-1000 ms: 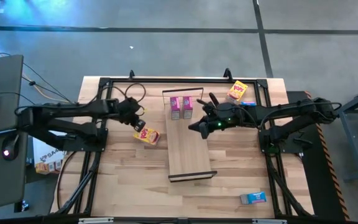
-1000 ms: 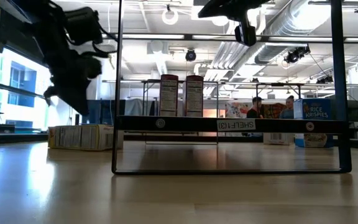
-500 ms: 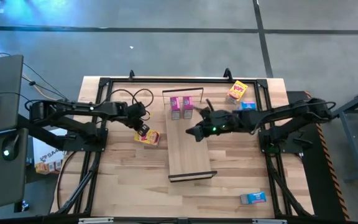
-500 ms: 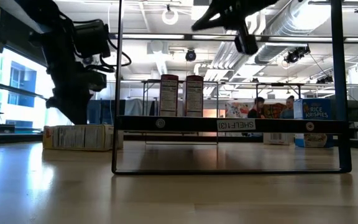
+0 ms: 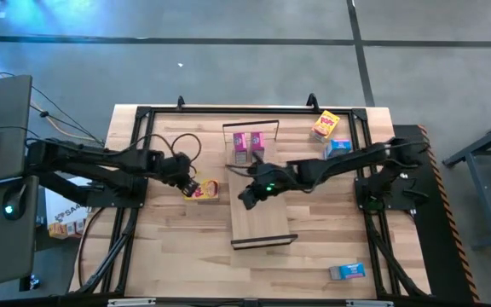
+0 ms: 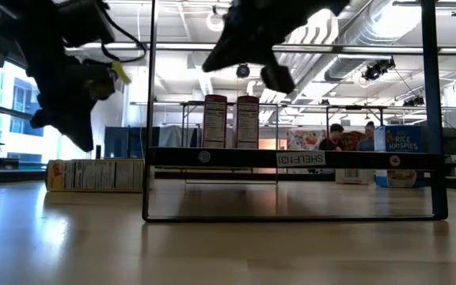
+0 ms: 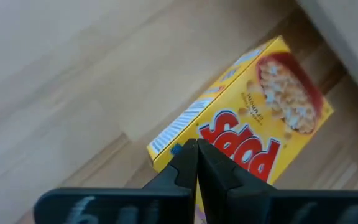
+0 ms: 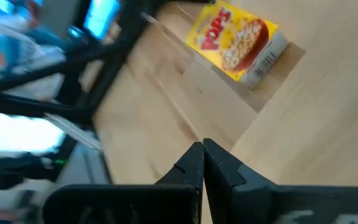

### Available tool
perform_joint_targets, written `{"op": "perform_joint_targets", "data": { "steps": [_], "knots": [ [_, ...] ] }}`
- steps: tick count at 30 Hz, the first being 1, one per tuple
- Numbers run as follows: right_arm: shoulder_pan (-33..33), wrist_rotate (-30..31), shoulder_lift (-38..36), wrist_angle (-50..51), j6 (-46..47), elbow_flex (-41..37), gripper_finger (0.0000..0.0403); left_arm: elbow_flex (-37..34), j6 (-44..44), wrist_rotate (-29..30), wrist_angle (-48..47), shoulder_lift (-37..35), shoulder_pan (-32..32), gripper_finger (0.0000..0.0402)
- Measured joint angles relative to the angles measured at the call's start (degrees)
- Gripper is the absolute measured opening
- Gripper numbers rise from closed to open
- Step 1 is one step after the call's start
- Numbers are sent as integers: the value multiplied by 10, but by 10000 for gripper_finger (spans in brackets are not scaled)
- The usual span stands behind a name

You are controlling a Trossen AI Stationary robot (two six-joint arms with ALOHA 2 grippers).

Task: Stack cereal on shelf
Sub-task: Put the left yellow cereal box on the shelf

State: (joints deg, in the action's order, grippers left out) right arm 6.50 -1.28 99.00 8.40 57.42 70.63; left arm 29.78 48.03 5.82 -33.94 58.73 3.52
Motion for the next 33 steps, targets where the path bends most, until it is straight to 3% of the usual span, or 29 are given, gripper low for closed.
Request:
{"op": "perform_joint_targets", "data": {
  "steps": [7, 14, 23, 33],
  "knots": [
    [-25, -37, 112, 120, -94, 147, 0, 0, 14, 40, -39, -109, -3, 0],
    [-42, -36, 194, 192, -129, 253, 0, -1, 92, 28, -189, -115, -13, 0],
    [-44, -18, 254, 172, -128, 271, 0, -2, 94, 18, -196, -72, -33, 0],
    [-46, 23, 262, 153, -407, 272, 0, -2, 15, 18, -167, -41, -41, 0]
  ]
}}
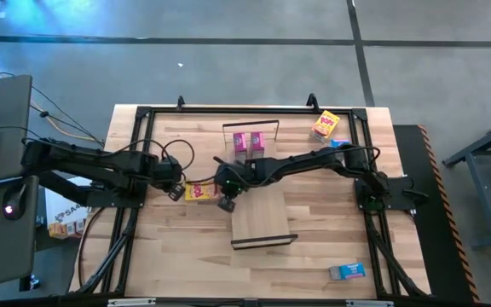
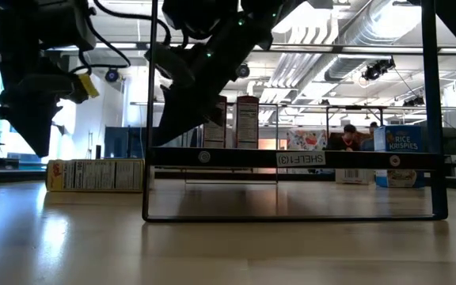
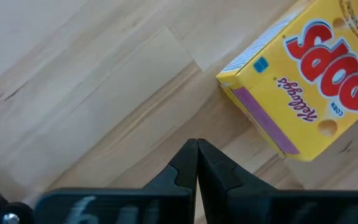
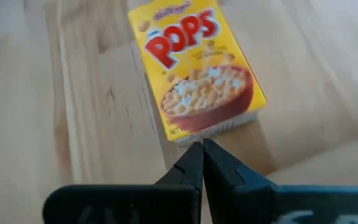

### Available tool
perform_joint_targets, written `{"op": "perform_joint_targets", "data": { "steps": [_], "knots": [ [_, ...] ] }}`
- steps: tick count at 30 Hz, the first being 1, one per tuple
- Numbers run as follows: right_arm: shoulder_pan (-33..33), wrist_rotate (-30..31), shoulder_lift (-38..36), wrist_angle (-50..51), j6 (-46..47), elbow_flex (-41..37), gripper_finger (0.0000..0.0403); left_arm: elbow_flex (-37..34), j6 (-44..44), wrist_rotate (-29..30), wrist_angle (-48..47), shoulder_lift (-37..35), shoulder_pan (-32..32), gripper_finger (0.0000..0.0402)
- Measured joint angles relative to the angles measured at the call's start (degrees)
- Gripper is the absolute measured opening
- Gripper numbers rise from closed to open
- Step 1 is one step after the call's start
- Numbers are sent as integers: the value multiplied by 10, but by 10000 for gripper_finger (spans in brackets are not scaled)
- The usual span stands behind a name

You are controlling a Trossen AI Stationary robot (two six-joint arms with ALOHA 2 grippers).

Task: Stack cereal on shelf
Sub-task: Put the left yellow cereal box on the shelf

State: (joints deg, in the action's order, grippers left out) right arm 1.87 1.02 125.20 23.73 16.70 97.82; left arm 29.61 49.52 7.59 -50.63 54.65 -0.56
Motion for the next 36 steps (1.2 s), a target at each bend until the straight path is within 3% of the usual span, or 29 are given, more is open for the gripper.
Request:
{"op": "perform_joint_targets", "data": {
  "steps": [4, 18, 36],
  "knots": [
    [1, -2, 13, -11, -65, -1, 0, 0, -7, 0, 0, 0, 0, 0],
    [-1, 5, 38, -12, -61, -1, 0, 0, -78, -52, -7, 3, -29, 0],
    [-1, -2, 48, -22, -17, 0, 0, -72, -17, -71, 227, 32, -30, 0]
  ]
}}
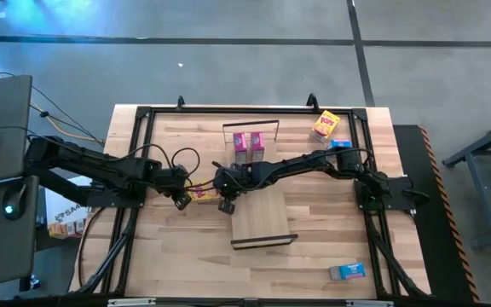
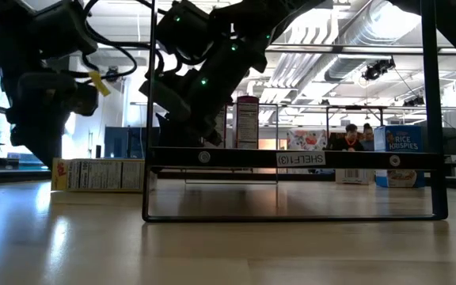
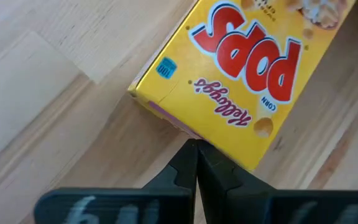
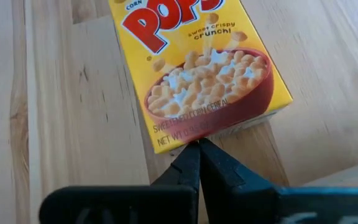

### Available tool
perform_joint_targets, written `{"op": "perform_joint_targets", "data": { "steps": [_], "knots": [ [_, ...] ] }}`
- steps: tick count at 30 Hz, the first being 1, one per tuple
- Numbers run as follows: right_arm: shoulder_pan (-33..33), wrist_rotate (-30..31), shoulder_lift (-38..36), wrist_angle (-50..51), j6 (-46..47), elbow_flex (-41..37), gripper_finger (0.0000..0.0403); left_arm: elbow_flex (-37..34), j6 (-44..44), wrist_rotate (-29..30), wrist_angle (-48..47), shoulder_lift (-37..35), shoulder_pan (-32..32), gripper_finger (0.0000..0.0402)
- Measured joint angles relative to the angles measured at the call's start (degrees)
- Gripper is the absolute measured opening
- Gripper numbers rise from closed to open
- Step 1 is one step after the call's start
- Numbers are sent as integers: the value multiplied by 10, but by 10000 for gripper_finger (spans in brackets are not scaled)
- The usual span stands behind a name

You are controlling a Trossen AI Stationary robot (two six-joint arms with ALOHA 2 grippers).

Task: Stack cereal on shelf
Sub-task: Put the left yellow cereal box on the shelf

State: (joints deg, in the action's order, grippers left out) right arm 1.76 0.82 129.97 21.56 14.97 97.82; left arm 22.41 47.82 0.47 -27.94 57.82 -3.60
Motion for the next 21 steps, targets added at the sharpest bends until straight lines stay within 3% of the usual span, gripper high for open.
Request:
{"op": "perform_joint_targets", "data": {
  "steps": [10, 21],
  "knots": [
    [0, 2, 0, 15, 25, 1, 0, 43, 0, 4, -25, -37, 0, 0],
    [-3, 6, 4, 65, 26, 30, 0, 67, 0, 69, 15, -74, 1, 0]
  ]
}}
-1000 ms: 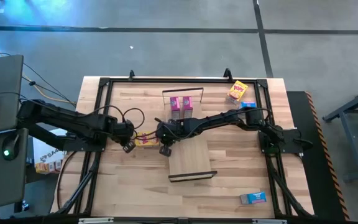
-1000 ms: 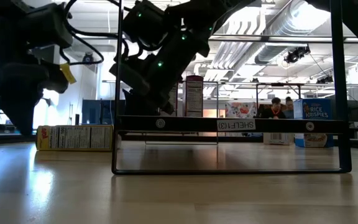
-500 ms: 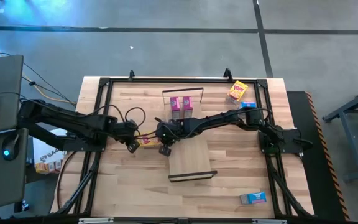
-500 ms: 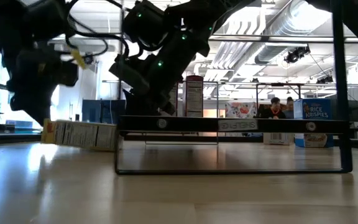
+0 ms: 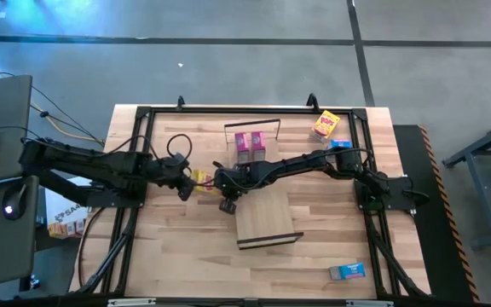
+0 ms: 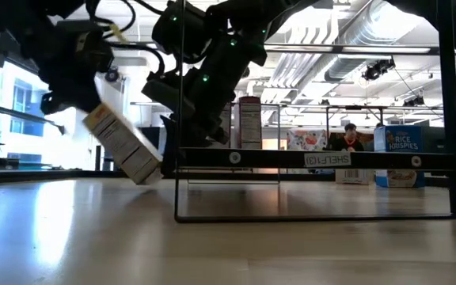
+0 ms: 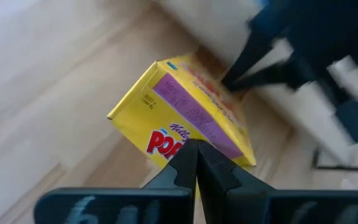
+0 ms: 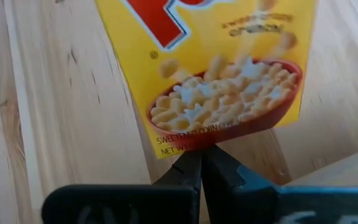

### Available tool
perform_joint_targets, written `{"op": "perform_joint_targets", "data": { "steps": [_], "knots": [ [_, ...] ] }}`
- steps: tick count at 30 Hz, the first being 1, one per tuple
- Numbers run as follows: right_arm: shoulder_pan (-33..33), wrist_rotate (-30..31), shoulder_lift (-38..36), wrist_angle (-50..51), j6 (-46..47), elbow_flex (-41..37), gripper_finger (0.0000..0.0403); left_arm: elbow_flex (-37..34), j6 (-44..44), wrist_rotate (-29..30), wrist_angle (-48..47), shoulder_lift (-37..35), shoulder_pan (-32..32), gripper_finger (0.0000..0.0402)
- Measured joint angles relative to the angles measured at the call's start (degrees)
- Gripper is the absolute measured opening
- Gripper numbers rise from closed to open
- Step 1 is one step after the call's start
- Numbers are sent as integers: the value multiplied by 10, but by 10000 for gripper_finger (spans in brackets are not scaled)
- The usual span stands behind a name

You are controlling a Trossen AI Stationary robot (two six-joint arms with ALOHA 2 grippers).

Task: Stack cereal on shelf
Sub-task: Put the left yellow cereal box on the shelf

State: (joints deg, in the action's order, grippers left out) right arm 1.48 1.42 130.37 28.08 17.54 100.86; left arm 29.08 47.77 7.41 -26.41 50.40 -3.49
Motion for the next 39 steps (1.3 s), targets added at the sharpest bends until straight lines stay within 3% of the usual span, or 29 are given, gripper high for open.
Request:
{"op": "perform_joint_targets", "data": {
  "steps": [6, 19, 39],
  "knots": [
    [0, -4, 0, 6, 0, 2, 0, 2, -4, 18, 88, 16, 0, 0],
    [-1, -16, -1, 8, 6, 4, 0, 1, -20, -21, 200, 114, 0, 0],
    [-4, -43, -43, 86, -31, 3, 0, -1, -44, -11, 121, -5, 2, 0]
  ]
}}
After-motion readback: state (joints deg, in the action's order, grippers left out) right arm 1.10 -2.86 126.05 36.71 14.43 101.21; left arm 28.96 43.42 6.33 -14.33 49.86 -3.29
